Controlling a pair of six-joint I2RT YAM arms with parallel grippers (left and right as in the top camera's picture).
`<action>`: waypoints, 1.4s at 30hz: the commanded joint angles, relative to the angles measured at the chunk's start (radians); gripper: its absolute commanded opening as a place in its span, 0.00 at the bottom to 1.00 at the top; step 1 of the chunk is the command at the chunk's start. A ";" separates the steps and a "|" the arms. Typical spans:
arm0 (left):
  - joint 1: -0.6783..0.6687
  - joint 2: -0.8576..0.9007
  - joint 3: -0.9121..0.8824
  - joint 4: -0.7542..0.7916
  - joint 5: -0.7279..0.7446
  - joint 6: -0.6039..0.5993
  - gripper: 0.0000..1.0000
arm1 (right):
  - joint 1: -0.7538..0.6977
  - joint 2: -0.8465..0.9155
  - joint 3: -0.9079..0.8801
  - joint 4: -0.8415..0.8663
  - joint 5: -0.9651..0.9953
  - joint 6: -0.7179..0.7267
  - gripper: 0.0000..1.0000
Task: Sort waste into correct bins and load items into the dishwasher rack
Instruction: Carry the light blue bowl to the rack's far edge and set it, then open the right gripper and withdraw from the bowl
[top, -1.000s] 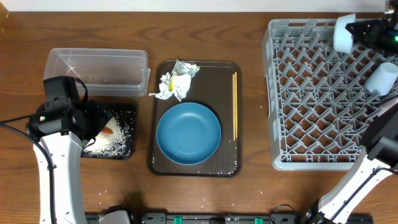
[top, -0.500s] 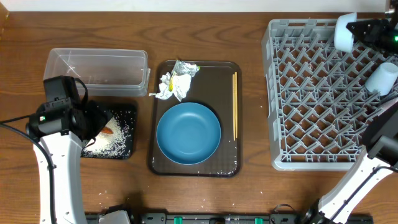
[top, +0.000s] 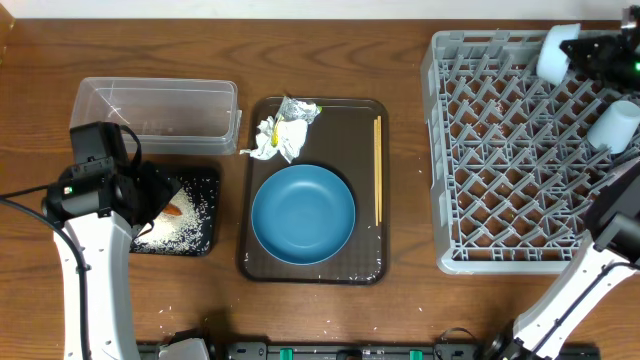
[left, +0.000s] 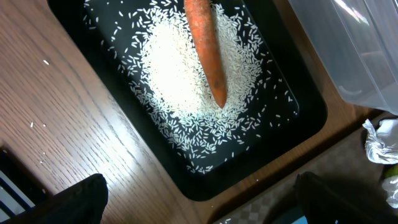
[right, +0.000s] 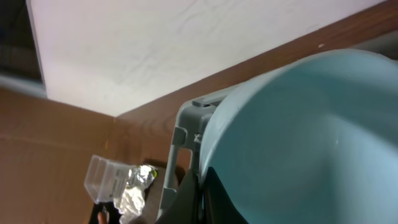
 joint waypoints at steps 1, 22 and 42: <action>0.006 0.005 0.014 -0.005 -0.015 -0.009 0.99 | -0.040 0.014 0.000 -0.016 -0.003 0.051 0.01; 0.006 0.005 0.013 -0.005 -0.015 -0.009 0.99 | -0.114 -0.193 0.001 -0.285 0.429 0.071 0.65; 0.006 0.005 0.013 -0.005 -0.015 -0.009 0.98 | 0.249 -0.668 0.001 -0.431 0.231 -0.089 0.99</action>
